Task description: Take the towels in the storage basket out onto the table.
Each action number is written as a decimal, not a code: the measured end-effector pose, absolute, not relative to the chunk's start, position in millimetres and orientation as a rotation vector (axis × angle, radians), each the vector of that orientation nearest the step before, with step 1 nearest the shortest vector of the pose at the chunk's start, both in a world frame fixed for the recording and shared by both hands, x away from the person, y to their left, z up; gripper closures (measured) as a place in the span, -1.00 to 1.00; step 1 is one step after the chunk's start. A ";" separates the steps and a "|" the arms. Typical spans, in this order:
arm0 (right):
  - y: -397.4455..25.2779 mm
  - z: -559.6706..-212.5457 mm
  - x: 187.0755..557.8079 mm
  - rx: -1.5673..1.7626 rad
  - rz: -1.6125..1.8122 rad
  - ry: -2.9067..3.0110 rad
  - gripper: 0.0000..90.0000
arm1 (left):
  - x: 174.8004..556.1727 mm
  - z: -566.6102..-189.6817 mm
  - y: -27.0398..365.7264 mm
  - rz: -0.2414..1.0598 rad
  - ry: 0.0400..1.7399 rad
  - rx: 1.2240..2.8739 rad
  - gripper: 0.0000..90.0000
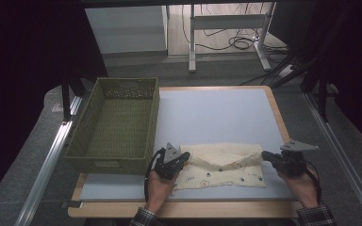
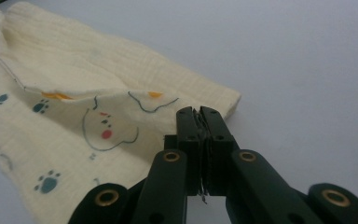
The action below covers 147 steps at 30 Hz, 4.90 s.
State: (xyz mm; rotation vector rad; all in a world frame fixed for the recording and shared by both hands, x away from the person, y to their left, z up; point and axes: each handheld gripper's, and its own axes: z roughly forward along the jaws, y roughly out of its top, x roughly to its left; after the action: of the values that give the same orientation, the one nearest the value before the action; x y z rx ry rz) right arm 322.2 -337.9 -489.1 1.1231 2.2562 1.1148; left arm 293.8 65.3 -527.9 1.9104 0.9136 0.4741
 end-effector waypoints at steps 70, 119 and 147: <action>-330.2 -525.6 292.2 1.207 1.115 2.302 0.26 | 276.3 -536.5 76.8 0.466 1.051 1.946 0.28; -333.4 -511.9 340.6 1.242 1.021 2.286 0.91 | 321.6 -541.9 59.9 0.509 1.212 1.996 0.45; -276.6 -479.9 310.0 0.975 1.157 2.429 0.28 | 326.5 -543.4 65.1 0.474 1.250 1.984 0.18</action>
State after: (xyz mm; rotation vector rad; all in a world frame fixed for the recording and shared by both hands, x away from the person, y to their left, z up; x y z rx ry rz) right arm 310.0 -276.6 -479.9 0.9752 2.4290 1.1574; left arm 326.5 65.1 -543.4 1.9838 1.2504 0.4735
